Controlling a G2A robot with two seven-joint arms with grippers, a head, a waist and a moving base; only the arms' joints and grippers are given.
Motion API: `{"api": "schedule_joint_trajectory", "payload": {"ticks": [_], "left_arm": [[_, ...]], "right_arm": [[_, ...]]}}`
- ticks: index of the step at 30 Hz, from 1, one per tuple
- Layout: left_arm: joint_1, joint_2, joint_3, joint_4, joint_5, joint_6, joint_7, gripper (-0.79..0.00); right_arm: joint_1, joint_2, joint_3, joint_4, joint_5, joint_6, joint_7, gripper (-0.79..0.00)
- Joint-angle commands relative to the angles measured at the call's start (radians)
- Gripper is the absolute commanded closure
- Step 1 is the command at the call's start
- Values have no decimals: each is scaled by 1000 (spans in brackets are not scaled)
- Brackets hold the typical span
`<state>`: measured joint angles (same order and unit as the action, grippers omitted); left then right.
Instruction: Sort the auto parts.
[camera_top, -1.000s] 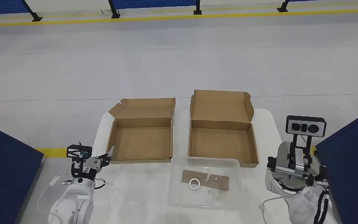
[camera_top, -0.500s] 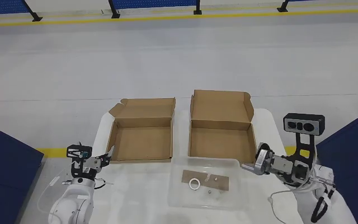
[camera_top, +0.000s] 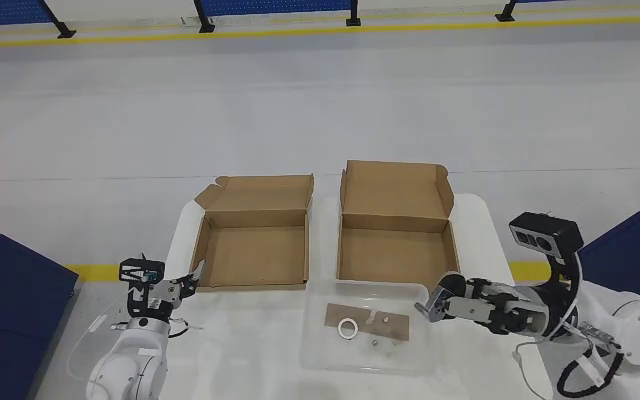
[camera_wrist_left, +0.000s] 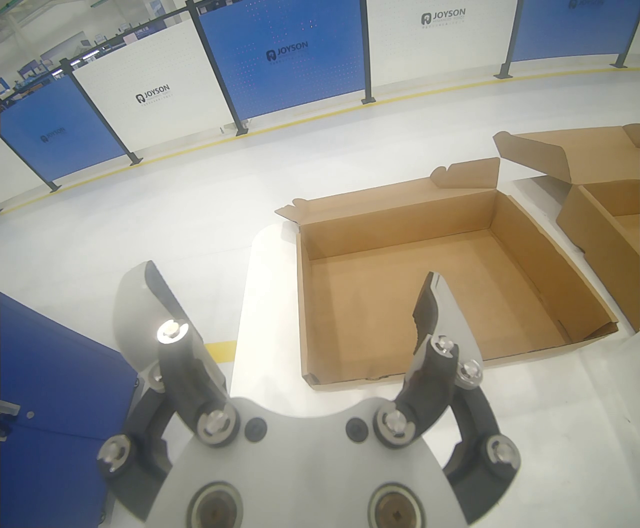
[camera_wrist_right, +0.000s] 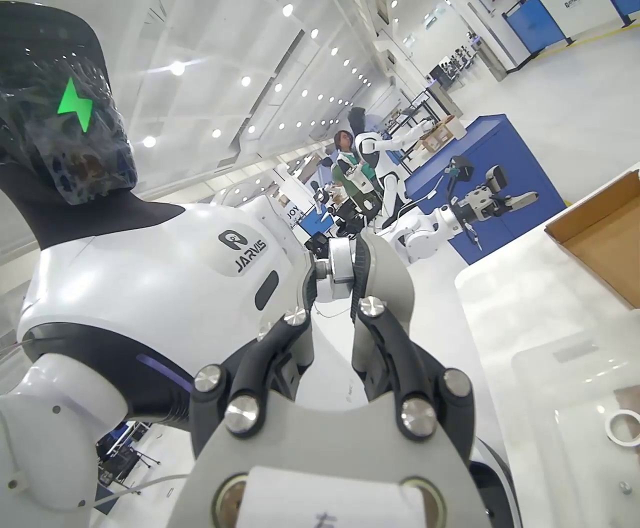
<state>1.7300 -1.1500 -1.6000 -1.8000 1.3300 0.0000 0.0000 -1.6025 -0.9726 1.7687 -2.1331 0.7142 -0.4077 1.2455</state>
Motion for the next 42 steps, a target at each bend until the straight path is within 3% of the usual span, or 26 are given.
{"api": "schedule_joint_trajectory", "payload": {"ticks": [1, 5, 13, 23, 35, 42], "left_arm": [[0, 0, 0, 0, 0, 0, 0, -785], [0, 0, 0, 0, 0, 0, 0, -785], [0, 0, 0, 0, 0, 0, 0, -785], [0, 0, 0, 0, 0, 0, 0, -785], [0, 0, 0, 0, 0, 0, 0, -785], [0, 0, 0, 0, 0, 0, 0, -785]], "right_arm": [[0, 0, 0, 0, 1, 0, 0, 0], [2, 1, 1, -5, -27, 14, -13, 0], [26, 20, 33, -41, -455, 198, -26, 0], [10, 39, 13, -49, -783, 325, -10, 0], [-7, 42, -4, -68, -860, 324, -35, 0], [58, 52, -89, -74, -1173, 522, -50, 0]]}}
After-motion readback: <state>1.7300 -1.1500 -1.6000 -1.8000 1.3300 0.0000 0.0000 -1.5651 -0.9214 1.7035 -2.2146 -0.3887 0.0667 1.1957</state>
